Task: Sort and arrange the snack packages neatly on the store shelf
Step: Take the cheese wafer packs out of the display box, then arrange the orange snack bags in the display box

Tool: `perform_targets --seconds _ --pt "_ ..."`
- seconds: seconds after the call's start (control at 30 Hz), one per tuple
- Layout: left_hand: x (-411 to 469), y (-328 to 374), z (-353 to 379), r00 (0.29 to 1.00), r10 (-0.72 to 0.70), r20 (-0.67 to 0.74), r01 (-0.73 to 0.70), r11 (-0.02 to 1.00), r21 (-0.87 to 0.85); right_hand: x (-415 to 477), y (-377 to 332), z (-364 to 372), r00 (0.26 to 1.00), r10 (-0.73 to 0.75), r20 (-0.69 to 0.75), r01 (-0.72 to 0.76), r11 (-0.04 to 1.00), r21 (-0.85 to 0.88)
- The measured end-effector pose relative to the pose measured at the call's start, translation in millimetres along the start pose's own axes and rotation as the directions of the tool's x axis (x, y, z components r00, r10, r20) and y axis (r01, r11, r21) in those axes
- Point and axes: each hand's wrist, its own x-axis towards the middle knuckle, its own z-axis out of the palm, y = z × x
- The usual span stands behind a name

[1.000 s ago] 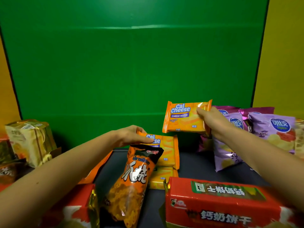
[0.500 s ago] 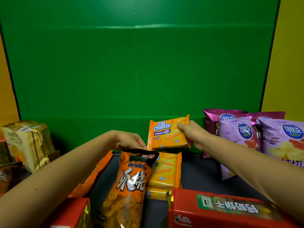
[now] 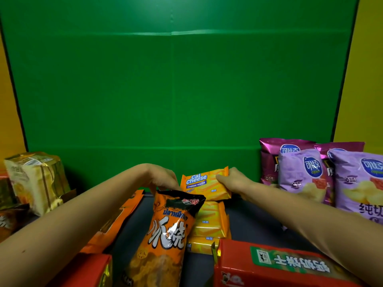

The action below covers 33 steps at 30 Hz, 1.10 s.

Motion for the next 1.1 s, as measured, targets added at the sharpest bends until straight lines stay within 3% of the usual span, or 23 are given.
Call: perform_targets --seconds 0.2,0.33,0.47,0.63,0.7,0.77,0.87,0.97,1.1 --pt "-8 -1 0 0.992 0.009 -0.123 -0.006 1.0 0.025 0 6 5 0.999 0.007 0.042 -0.004 0.998 -0.069" --pt "-15 -1 0 0.976 0.047 -0.211 -0.047 0.999 0.001 -7 7 9 0.992 -0.056 0.114 0.078 0.977 -0.2" --pt "-22 -2 1 0.958 0.088 -0.274 -0.105 0.993 -0.049 -19 4 8 0.973 -0.178 0.148 0.228 0.846 -0.482" --pt "-44 -4 0 0.945 0.115 -0.307 -0.148 0.985 -0.086 -34 -8 3 0.957 -0.117 0.265 0.268 0.701 -0.661" --pt "-62 -7 -4 0.929 0.12 -0.351 -0.173 0.977 -0.125 -50 -24 -1 0.936 -0.188 0.298 0.331 0.759 -0.56" --pt "-84 -14 -7 0.891 0.124 -0.438 -0.176 0.981 -0.081 -70 -43 -5 0.912 -0.278 0.3 0.372 0.869 -0.327" --pt "-119 -29 -7 0.773 0.138 -0.62 -0.149 0.988 0.034 -109 -61 -14 0.893 -0.246 0.377 0.243 0.968 0.055" --pt "-156 -51 4 0.609 0.159 -0.777 -0.126 0.987 0.104 -138 -66 -12 0.868 -0.198 0.455 0.167 0.98 0.108" --pt "-198 -82 33 0.426 0.149 -0.893 -0.055 0.989 0.138 -148 -59 6 0.887 -0.141 0.439 0.021 0.964 0.266"
